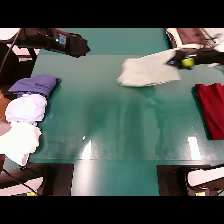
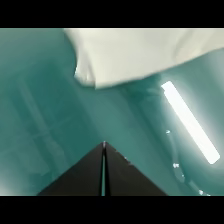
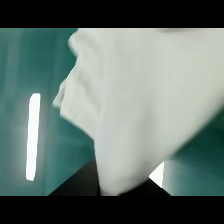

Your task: Fold the shirts.

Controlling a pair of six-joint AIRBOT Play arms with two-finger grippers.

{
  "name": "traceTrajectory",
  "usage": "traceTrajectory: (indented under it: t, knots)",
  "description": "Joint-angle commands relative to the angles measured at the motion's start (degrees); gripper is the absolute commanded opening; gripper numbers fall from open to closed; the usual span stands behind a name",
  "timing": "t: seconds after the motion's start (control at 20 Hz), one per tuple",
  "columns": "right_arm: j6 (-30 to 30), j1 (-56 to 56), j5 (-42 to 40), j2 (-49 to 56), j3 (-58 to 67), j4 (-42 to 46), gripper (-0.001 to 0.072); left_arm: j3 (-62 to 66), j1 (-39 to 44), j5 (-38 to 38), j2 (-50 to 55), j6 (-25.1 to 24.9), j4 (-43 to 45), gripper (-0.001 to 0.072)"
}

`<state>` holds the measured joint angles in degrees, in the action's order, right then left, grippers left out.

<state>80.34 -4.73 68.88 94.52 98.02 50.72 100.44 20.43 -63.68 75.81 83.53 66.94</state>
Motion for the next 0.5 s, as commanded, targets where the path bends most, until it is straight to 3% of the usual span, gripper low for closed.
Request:
traceTrajectory:
  t: [0.0, 0.2, 0.45]
  knots:
    - [0.7, -15.1, 2.3, -4.2, 0.1, 3.3, 0.0019, 0.0, 1.4, 1.1, 0.0, 0.0, -0.9, 0.0026]
    - [0.7, -26.2, 2.1, -4.5, 0.2, 2.9, 0.0019, 0.0, 1.4, 1.1, 0.0, 0.1, -1.0, 0.0026]
    - [0.6, -30.3, 2.3, -4.5, 1.8, 0.5, 0.0019, 0.0, 1.4, 1.1, 0.3, 0.1, -1.0, 0.0026]
